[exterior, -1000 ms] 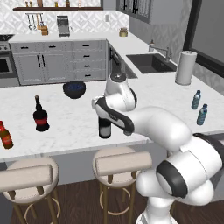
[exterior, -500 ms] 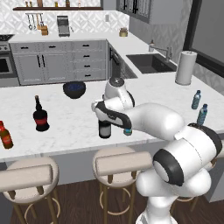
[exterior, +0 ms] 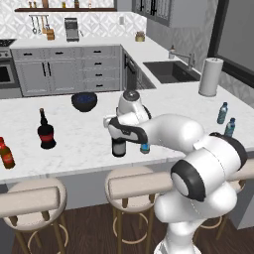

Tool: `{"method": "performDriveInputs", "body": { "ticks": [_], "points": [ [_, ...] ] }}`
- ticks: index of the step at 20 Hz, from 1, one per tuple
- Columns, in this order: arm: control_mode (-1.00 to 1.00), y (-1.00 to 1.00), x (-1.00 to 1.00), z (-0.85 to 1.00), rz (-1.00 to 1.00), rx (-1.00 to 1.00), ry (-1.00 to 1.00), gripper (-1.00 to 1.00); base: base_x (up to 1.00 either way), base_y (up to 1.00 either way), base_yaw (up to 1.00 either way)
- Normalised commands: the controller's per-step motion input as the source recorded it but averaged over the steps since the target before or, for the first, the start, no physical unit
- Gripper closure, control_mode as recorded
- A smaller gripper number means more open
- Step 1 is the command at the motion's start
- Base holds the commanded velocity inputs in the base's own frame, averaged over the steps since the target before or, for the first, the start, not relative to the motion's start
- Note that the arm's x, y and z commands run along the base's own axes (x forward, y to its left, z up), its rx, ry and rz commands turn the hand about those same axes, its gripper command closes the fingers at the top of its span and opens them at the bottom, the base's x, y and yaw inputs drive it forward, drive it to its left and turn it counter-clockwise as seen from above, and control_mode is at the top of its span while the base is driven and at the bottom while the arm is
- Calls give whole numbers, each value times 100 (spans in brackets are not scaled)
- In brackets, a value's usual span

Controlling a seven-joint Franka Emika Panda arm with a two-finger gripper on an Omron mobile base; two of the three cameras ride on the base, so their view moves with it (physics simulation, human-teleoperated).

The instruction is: Move the plastic bottles in the middle to the plastics group, and the glass bottles in the middle to the glass group.

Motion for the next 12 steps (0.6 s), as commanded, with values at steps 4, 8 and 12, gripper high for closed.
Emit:
{"method": "performDriveInputs", "body": {
  "ticks": [4,8,12],
  "points": [
    [-100,0,5,-4,4,0,0,-100,0,0,0],
    [-100,0,0,0,8,0,0,-100,0,0,0],
    [-100,0,11,0,7,0,1,-100,0,0,0]
  ]
}}
